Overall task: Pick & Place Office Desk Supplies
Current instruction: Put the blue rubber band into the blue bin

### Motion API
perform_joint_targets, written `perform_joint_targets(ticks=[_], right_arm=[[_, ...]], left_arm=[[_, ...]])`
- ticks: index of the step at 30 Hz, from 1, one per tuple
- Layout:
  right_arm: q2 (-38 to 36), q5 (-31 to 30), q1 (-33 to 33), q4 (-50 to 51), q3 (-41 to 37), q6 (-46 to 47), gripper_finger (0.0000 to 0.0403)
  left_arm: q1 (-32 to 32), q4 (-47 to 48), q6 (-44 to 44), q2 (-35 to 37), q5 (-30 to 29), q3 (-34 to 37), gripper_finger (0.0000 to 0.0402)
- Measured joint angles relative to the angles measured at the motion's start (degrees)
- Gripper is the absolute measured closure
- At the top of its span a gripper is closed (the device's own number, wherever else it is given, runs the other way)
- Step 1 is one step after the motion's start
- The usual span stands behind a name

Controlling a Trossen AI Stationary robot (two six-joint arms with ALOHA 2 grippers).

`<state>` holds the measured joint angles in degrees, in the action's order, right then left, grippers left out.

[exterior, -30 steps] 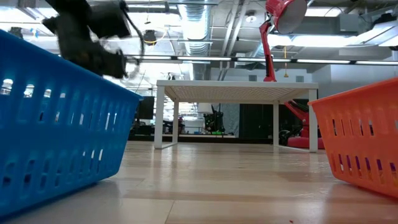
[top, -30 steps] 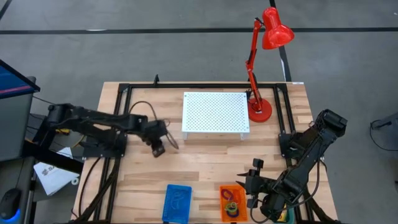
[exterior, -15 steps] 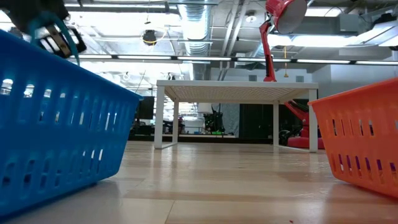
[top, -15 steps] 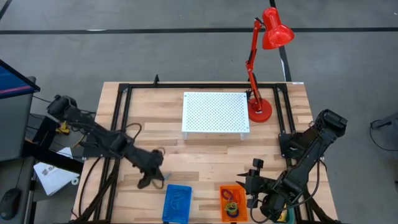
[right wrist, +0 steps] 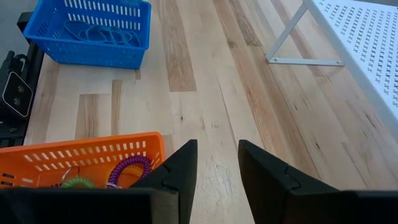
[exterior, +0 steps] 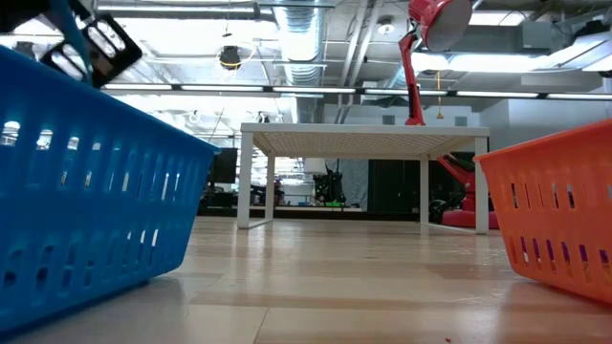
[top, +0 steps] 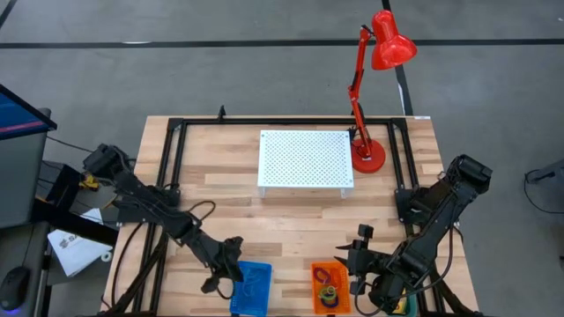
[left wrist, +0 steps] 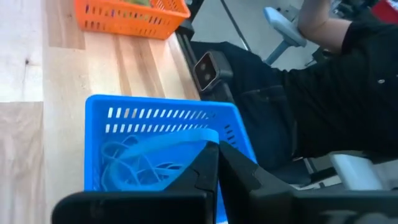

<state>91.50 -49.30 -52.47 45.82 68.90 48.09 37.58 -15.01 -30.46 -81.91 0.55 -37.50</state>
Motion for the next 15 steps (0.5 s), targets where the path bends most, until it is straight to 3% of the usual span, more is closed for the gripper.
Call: perform_joint_targets(ticks=[8, 15], right_arm=[[0.0, -0.02, 0.0, -0.02, 0.0, 0.01, 0.029], [0.0, -0.01, 0.0, -0.04, 0.0, 0.14, 0.029]], left_arm=[[0.0, -6.61, 2.38, -5.85, 1.36, 0.0, 0.0387], [0.0, -9.23, 8.38, -5.55, 0.93, 0.0, 0.0322]])
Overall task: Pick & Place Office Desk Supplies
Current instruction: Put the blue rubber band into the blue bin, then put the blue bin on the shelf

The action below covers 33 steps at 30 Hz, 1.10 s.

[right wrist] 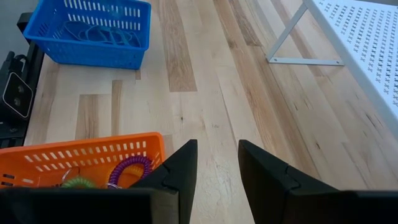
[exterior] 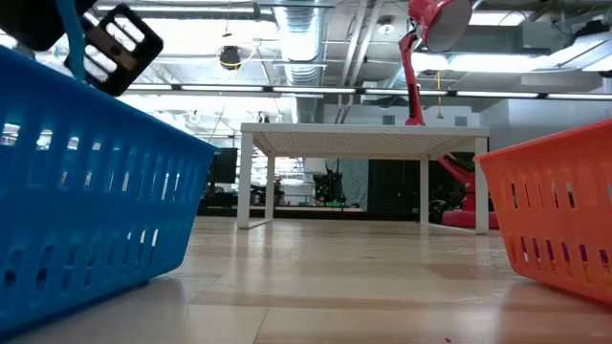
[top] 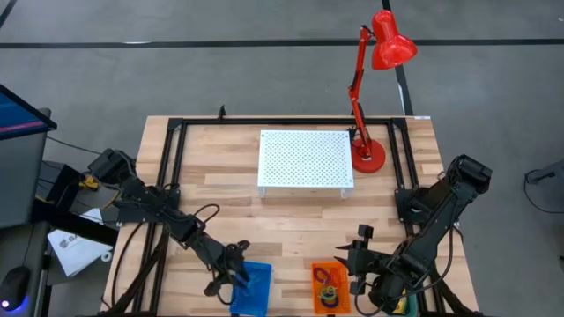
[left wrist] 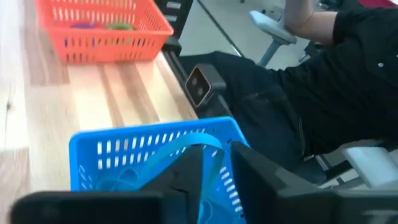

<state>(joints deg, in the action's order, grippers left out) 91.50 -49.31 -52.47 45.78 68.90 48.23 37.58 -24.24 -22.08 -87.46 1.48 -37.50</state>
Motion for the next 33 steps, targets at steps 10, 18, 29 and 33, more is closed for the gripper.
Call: perform_joint_targets(ticks=[10, 18, 29, 33], right_arm=[[0.0, 0.01, 0.0, 0.0, 0.0, -0.04, 0.029], [0.0, -0.01, 0.0, 0.0, 0.0, -0.2, 0.029], [0.36, 0.01, 0.0, 0.05, 0.02, 0.25, 0.029], [1.08, 0.4, 0.14, 0.71, 0.02, 0.26, 0.029]], left_arm=[[-0.04, -0.69, 0.84, 0.0, 0.0, 0.0, 0.0232], [0.02, -3.28, 6.91, 0.02, -0.79, 0.0, 0.0207], [-4.87, 11.06, 12.41, 5.27, -20.58, -0.03, 0.0217], [-4.37, 16.0, 8.26, 5.93, -17.51, -0.04, 0.0217]])
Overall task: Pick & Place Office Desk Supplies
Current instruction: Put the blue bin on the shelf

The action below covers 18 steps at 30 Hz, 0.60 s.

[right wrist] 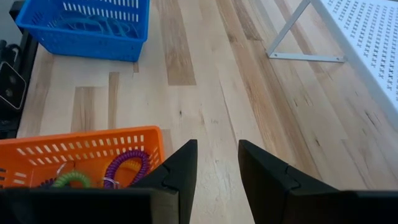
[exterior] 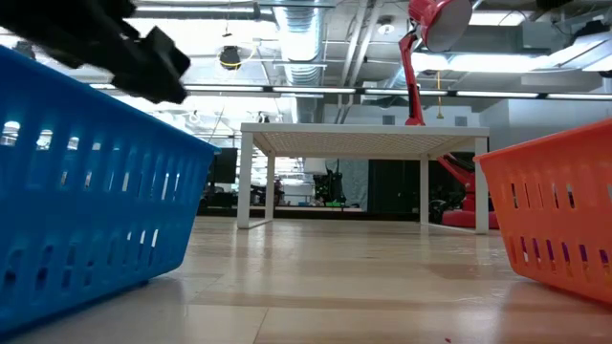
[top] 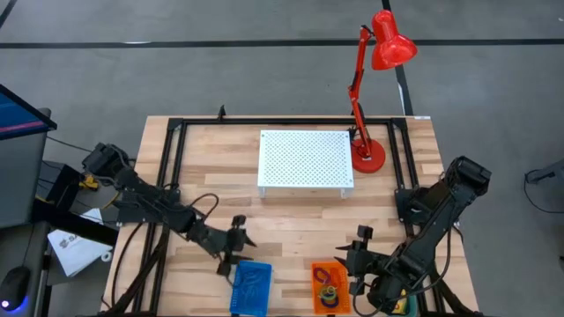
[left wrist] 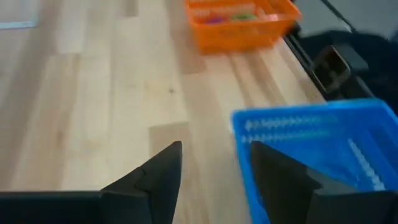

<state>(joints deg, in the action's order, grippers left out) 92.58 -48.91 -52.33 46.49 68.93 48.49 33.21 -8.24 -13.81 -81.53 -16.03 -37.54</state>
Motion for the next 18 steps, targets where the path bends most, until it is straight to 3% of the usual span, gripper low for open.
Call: perform_joint_targets(ticks=[5, 11, 14, 18], right_arm=[[0.17, 0.69, 0.41, 0.2, 0.0, 0.26, 0.029], [0.17, 0.88, 0.43, 0.19, 0.0, 0.61, 0.029], [0.17, 0.91, 0.43, 0.2, 0.0, 0.61, 0.029], [0.17, 0.91, 0.43, 0.2, 0.0, 0.61, 0.029]], left_arm=[[5.03, -1.77, 0.33, -2.01, 1.03, 0.0, 0.0226], [8.62, -1.74, -2.95, -5.33, -6.2, 0.0, 0.0228], [8.89, -1.82, -2.59, -5.65, -8.87, 0.0, 0.0233], [7.27, -3.35, -1.28, -5.65, -7.87, 0.0, 0.0241]])
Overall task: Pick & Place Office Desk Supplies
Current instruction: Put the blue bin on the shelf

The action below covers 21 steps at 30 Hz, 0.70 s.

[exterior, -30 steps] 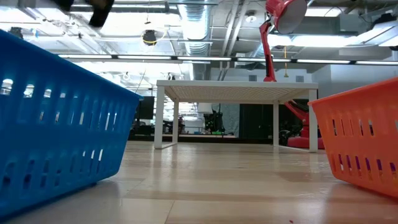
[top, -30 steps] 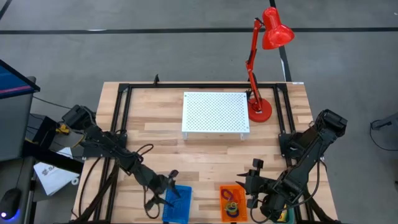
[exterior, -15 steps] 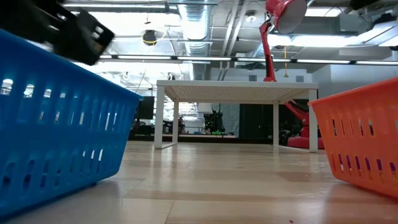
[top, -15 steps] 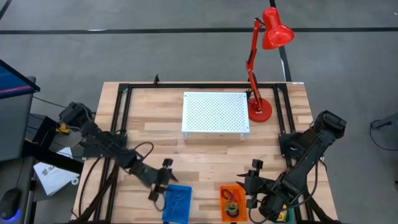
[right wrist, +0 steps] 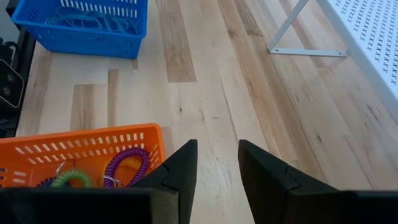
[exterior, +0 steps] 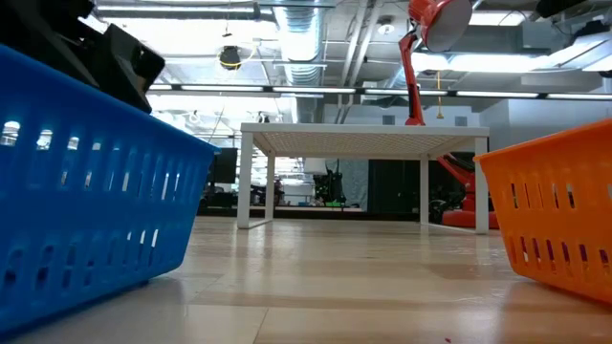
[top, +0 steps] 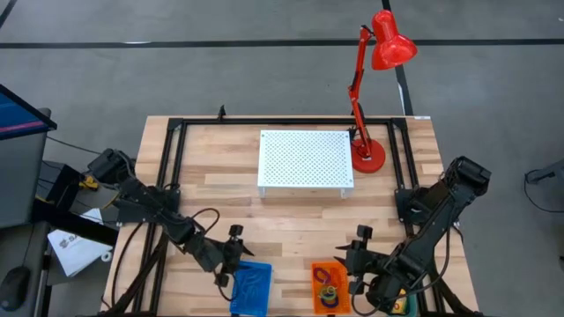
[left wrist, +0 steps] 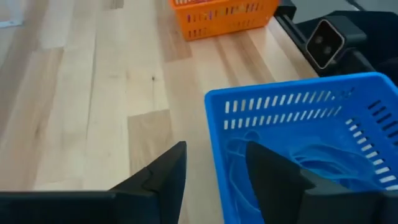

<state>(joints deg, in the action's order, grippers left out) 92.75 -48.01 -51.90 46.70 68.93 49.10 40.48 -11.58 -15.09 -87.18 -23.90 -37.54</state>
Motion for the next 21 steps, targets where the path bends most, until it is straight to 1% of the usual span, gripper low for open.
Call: perform_joint_targets(ticks=[4, 11, 14, 17, 21], right_arm=[[0.0, 0.0, 0.0, 0.0, 0.0, 0.0, 0.029], [0.0, 0.01, 0.0, 0.0, 0.0, 0.0, 0.029], [0.0, 0.0, 0.0, 0.01, 0.0, 0.0, 0.029], [0.0, 0.0, 0.0, 0.02, 0.0, 0.0, 0.029], [0.0, 0.0, 0.0, 0.2, 0.0, 0.0, 0.029]], left_arm=[[-1.39, 0.01, -0.2, 0.0, 2.68, 0.0, 0.0245], [-1.87, -0.15, -1.49, -0.23, 3.86, 0.0, 0.0245], [-2.14, -0.44, -1.84, -1.71, 4.33, 0.0, 0.0245], [-3.05, -2.76, -1.67, -4.42, 5.9, 0.0, 0.0245], [-4.02, -3.04, -1.62, -5.91, 5.98, -0.82, 0.0245]])
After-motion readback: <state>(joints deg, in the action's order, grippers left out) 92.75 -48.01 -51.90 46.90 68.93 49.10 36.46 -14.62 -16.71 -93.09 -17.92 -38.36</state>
